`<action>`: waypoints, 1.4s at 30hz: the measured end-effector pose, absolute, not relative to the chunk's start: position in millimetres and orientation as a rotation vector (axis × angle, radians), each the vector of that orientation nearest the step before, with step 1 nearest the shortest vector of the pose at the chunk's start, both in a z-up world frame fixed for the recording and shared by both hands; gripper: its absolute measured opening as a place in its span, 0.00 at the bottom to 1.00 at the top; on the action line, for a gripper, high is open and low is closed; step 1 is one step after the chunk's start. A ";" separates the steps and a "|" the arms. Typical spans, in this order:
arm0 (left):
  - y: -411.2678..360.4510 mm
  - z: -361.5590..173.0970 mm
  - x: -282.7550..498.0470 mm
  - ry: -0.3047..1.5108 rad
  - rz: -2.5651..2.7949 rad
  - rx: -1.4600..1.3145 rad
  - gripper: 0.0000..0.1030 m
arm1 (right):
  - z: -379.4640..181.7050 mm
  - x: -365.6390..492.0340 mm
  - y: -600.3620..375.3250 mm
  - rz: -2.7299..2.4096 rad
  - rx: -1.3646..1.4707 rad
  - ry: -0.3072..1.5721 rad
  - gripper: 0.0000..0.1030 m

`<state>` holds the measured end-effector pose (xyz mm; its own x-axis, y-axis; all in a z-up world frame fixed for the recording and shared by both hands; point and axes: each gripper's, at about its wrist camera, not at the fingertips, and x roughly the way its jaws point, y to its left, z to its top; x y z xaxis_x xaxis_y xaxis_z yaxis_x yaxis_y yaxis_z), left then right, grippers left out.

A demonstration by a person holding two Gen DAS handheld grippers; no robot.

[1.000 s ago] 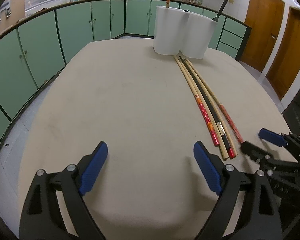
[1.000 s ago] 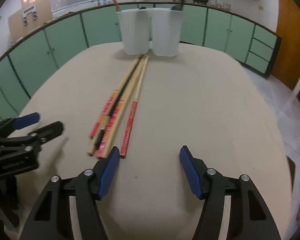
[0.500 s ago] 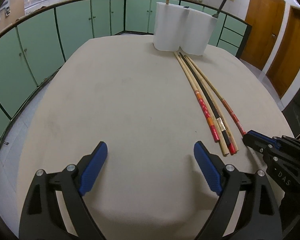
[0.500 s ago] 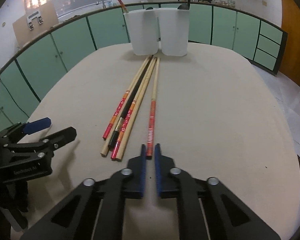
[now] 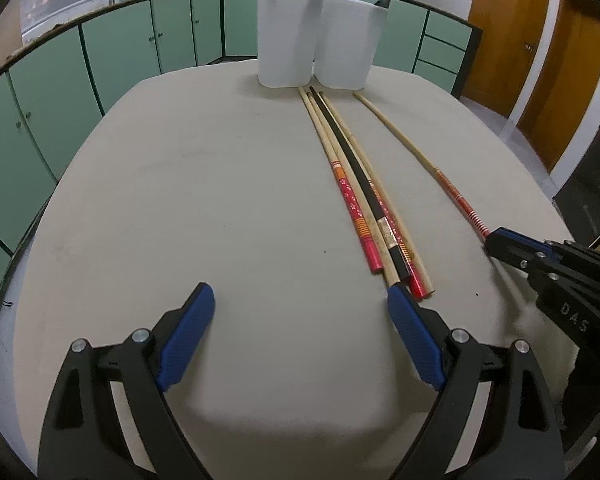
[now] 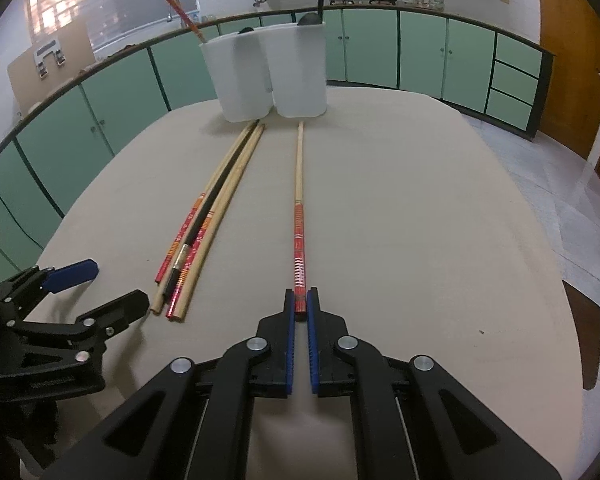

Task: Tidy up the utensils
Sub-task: 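Grasp another red-patterned chopstick with the left gripper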

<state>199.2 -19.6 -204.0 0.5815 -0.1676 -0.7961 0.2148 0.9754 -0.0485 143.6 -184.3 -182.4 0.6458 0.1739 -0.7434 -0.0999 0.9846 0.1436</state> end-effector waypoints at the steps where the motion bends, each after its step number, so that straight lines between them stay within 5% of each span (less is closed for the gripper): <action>1: -20.9 -204.7 199.3 0.927 -0.218 0.066 0.83 | -182.5 143.5 -184.7 0.158 0.094 0.853 0.06; 11: -25.6 -203.3 202.8 0.924 -0.214 0.042 0.83 | -185.0 143.6 -193.2 0.164 0.128 0.854 0.06; 20: -31.5 -202.9 208.3 0.915 -0.181 0.047 0.71 | -186.1 145.1 -194.0 0.170 0.137 0.864 0.06; 23: -30.6 -200.7 207.3 0.903 -0.174 0.038 0.53 | -186.4 145.5 -194.3 0.172 0.139 0.865 0.06; 28: -21.9 -199.7 207.2 0.900 -0.197 -0.014 0.06 | -186.1 146.6 -192.8 0.174 0.135 0.868 0.06; 42: -15.2 -199.5 199.4 0.902 -0.196 -0.020 0.12 | -186.9 146.1 -191.4 0.181 0.116 0.874 0.07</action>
